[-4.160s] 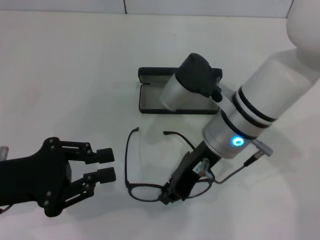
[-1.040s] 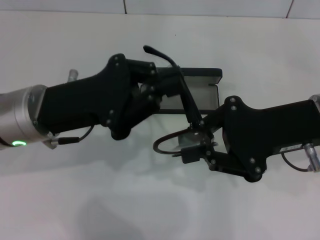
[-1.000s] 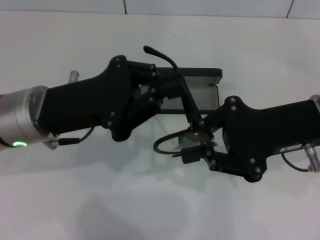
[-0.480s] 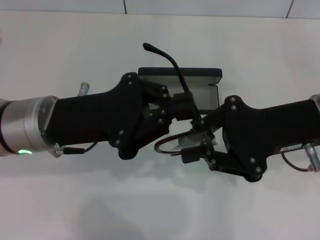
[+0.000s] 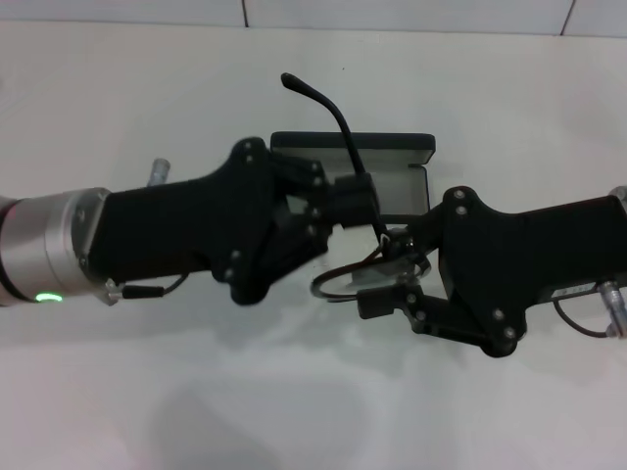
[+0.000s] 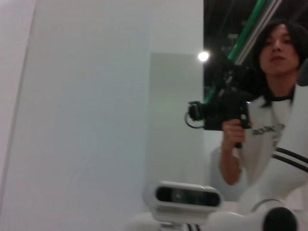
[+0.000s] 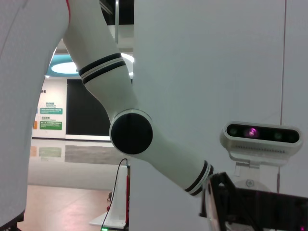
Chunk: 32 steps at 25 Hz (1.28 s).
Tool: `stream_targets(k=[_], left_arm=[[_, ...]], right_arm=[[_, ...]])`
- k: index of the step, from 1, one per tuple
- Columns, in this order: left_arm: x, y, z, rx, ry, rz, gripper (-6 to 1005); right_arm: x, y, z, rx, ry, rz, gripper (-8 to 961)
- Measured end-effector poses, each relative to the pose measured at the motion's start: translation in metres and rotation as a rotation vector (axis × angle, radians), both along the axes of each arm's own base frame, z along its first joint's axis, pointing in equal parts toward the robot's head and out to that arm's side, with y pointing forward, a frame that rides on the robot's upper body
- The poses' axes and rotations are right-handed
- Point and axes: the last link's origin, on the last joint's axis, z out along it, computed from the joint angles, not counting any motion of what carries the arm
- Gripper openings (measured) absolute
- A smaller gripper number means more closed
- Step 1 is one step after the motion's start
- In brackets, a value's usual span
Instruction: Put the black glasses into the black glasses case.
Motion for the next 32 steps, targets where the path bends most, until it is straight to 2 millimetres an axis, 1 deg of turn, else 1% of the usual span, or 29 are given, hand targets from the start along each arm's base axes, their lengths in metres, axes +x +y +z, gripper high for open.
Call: stream_targets(k=[4, 12, 18, 22, 25, 29, 32], left_arm=[[-0.005, 0.006, 0.004, 0.068, -0.032, 0.077, 69], [-0.023, 0.023, 0.008, 0.174, -0.043, 0.281, 69], [-0.024, 0.027, 0.010, 0.192, -0.065, 0.319, 69], [-0.022, 0.030, 0.008, 0.177, -0.068, 0.323, 69], [-0.015, 0.030, 0.001, 0.134, -0.043, 0.288, 69], [0.000, 0.027, -0.013, 0.056, 0.000, 0.204, 69], [0.004, 0.025, -0.016, 0.038, 0.010, 0.174, 69]], right_arm=[[0.003, -0.004, 0.001, 0.007, 0.007, 0.008, 111], [0.010, -0.014, 0.005, 0.034, 0.073, 0.052, 111], [0.010, -0.019, 0.007, 0.015, 0.084, 0.073, 112], [0.009, -0.022, 0.007, 0.004, 0.088, 0.097, 112], [0.008, -0.022, 0.007, 0.003, 0.088, 0.102, 112], [0.008, -0.014, 0.003, 0.032, 0.077, 0.079, 112], [0.007, -0.009, 0.000, 0.032, 0.076, 0.071, 112]])
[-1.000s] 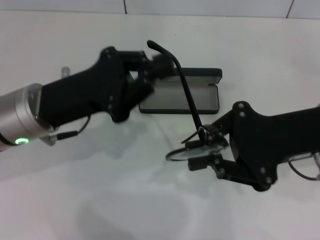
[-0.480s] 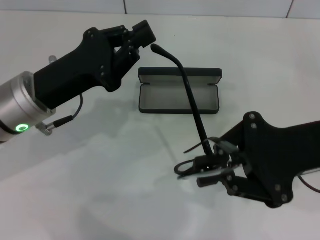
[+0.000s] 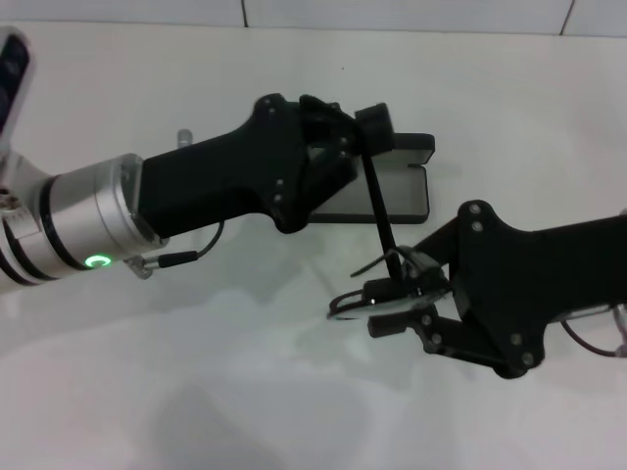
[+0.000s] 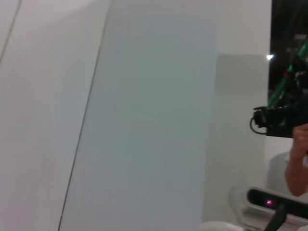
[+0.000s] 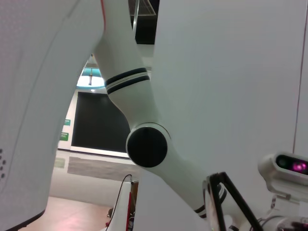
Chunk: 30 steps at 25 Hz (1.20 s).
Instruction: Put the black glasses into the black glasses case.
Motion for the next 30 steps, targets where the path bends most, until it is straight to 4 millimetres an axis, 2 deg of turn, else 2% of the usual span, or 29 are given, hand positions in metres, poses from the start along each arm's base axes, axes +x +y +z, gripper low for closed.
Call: stream_targets(k=[17, 30], left_arm=[[0.005, -0.016, 0.004, -0.031, -0.030, -0.117, 68], [0.006, -0.020, 0.001, -0.041, -0.013, -0.154, 68]], right_arm=[[0.001, 0.008, 0.001, 0.038, 0.034, -0.058, 109], [0.002, 0.011, 0.001, 0.047, 0.050, -0.090, 109]])
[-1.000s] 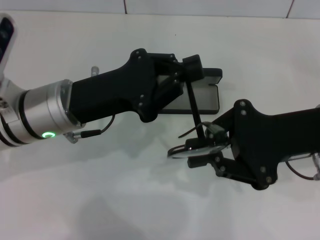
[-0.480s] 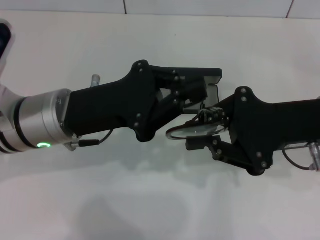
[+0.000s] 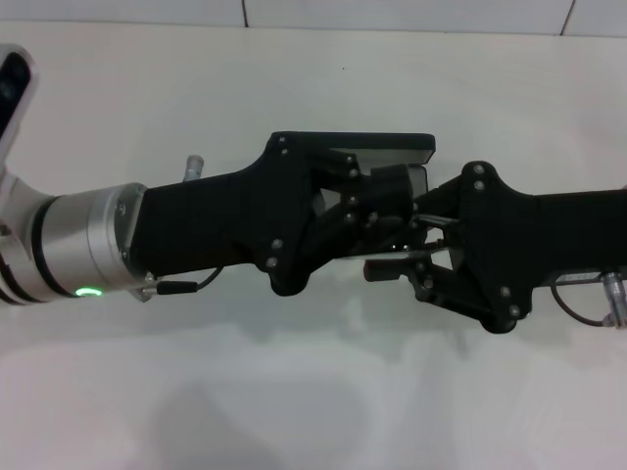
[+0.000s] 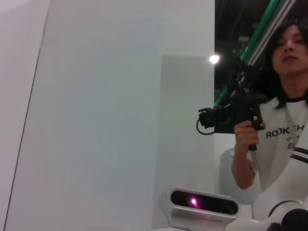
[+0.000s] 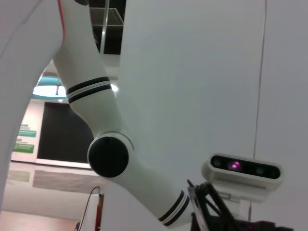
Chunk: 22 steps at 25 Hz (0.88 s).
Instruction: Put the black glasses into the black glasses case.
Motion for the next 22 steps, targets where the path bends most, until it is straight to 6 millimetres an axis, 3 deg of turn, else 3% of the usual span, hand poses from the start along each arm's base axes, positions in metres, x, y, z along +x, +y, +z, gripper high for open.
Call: stream_targets(k=[16, 19, 22], left_arm=[[-0.027, 0.003, 0.024, 0.140, -0.055, 0.140, 68], [-0.038, 0.003, 0.034, 0.193, -0.077, 0.199, 68], [-0.053, 0.001, 0.047, 0.252, -0.089, 0.259, 68]], right_arm=[[-0.001, 0.000, 0.000, -0.042, -0.012, -0.035, 104], [-0.005, 0.007, 0.001, -0.065, -0.084, -0.074, 105], [-0.016, 0.020, 0.004, -0.080, -0.272, -0.142, 106]])
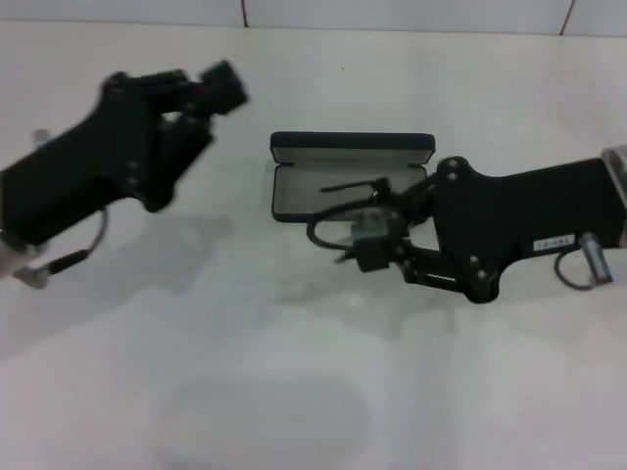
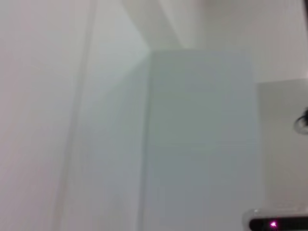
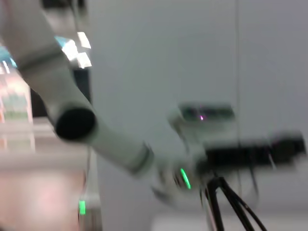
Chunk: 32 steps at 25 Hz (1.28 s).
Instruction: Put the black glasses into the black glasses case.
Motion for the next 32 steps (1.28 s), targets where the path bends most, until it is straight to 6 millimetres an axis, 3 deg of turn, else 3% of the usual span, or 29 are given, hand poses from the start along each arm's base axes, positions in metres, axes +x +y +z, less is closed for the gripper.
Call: stream_targets(k=[5, 6, 8, 14, 23, 32], left_arm=[[-0.026, -0.012, 0.020, 0.074, 0.017, 0.081, 69], [-0.026, -0.012, 0.020, 0.074, 0.017, 0.081, 69], [-0.030, -0.018, 0.021, 0.073, 0.040, 0.083, 69], [-0.049, -0.052, 0.018, 0.018, 0.110, 0.092, 69], [-0.056, -0.084, 0.003, -0.119, 0.162, 0.046, 69], [-0.052, -0.090, -0.016, -0.172, 0.198, 0.007, 69]], right_arm=[[-0.032, 0.023, 0.012, -0.028, -0.388, -0.111, 109], [-0.042, 0.033, 0.011, -0.048, -0.540, -0.159, 109], [-0.045, 0.037, 0.010, -0.056, -0.603, -0.180, 110], [-0.067, 0.061, -0.024, -0.063, -0.900, -0.180, 113], [-0.090, 0.082, -0.057, 0.033, -1.024, -0.119, 117], [-0.080, 0.095, -0.078, 0.173, -1.054, -0.109, 121]])
